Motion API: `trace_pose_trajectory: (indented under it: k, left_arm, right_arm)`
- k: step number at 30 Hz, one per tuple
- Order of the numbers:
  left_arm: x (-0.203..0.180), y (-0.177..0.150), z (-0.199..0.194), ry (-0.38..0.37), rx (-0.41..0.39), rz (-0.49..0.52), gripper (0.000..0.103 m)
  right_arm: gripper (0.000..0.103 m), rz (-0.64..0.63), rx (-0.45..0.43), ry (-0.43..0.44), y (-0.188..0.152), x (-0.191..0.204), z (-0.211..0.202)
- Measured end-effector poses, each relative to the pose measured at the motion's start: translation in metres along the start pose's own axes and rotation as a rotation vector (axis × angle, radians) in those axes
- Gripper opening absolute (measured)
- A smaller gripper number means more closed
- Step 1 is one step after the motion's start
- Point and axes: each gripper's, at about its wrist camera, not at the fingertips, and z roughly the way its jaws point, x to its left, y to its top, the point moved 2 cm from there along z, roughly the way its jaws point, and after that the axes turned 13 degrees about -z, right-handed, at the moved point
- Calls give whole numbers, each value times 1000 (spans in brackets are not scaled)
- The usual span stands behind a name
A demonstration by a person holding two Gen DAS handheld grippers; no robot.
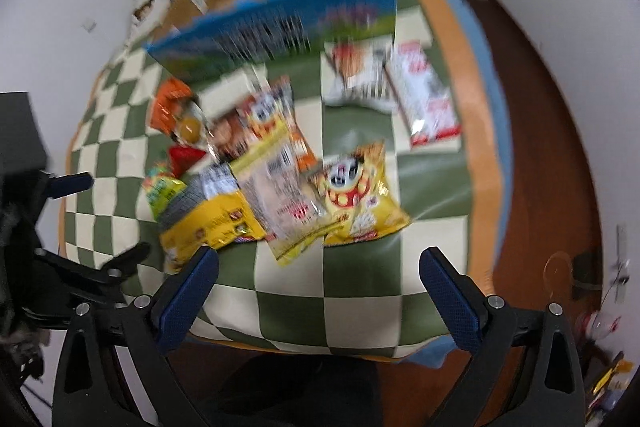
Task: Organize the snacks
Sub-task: 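Grasp the yellow-black chip bag with the left tool while the right tool grasps the clear bread bag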
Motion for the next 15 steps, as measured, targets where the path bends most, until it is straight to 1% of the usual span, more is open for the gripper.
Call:
trace_pose_trajectory:
  k: [1, 4, 5, 6, 7, 8, 9, 11, 13, 14, 15]
  left_arm:
    - [-6, 2, 18, -25, 25, 47, 103]
    - [-17, 7, 60, -64, 111, 138, 103]
    - [-19, 8, 73, -57, 124, 165, 103]
    - [-19, 9, 79, -46, 113, 176, 96]
    - [-19, 9, 84, -62, 113, 179, 94]
    - [-15, 9, 86, -77, 111, 158, 87]
    - [-9, 9, 84, -85, 102, 113, 81]
    - [10, 8, 78, -110, 98, -7, 80]
    - [42, 3, 74, -118, 110, -207, 80]
    - [63, -3, 74, -143, 133, -350, 80]
    - [80, -9, 75, -156, 152, -461, 80]
  right_arm:
    - [101, -5, 12, 3, 0, 0, 15]
    - [101, -15, 46, -11, -2, -1, 44]
    - [101, -14, 57, -12, -1, -2, 50]
    - [101, -18, 69, -15, -1, -1, 56]
    - [101, -26, 77, -13, -1, 1, 60]
    - [101, -34, 82, -16, 0, 3, 63]
    - [100, -42, 86, -20, 1, 5, 65]
    - [96, -63, 93, -26, 4, 9, 70]
    - [90, -74, 95, -29, 11, 12, 74]
    - [89, -76, 92, -27, 14, 14, 76]
    - [87, -79, 91, -28, 19, 16, 79]
